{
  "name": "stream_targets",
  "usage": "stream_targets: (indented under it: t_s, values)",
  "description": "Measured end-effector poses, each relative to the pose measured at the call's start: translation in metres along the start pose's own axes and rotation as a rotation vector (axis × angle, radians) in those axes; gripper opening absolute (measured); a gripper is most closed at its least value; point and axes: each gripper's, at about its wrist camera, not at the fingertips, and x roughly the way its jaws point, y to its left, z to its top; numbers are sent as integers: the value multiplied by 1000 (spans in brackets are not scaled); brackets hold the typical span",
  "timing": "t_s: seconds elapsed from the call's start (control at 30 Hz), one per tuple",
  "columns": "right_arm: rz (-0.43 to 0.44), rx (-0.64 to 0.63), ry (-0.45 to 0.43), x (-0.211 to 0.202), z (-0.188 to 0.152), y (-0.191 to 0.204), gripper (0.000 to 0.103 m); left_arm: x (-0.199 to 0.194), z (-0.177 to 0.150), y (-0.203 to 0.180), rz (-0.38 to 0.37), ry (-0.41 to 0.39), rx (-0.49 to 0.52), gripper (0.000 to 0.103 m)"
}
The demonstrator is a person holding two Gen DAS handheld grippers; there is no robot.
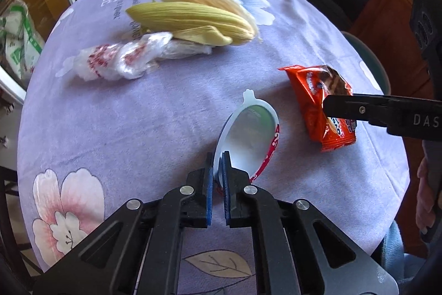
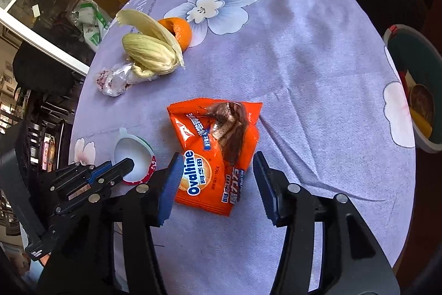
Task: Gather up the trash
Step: 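Grasp the yogurt cup rim with the left tool while the right tool regrasps the packet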
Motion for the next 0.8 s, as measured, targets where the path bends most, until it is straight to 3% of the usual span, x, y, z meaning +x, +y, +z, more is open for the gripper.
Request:
stream_targets:
  t_s: [0.23, 0.27, 0.3, 0.33, 0.6, 0.8]
  values:
    - [-75, -85, 6, 19, -2, 20, 54, -5, -1, 26, -8, -14, -68, 7]
    - [-90, -101, 3, 19, -3, 21, 47, -5, -1, 28, -8, -16, -72, 7]
    - [-96, -115, 5, 19, -3, 23, 21, -5, 0, 31, -10, -18, -79, 7]
    - [-87, -121, 13, 19, -3, 24, 17, -5, 1, 31, -12, -21, -84, 7]
    - [-64, -58, -22, -10, 3, 7, 15, -12, 0, 49, -49, -38, -147, 7]
    - [-37, 58, -57, -27, 8, -28, 15, -24, 21, 27, -42, -71, -82, 7]
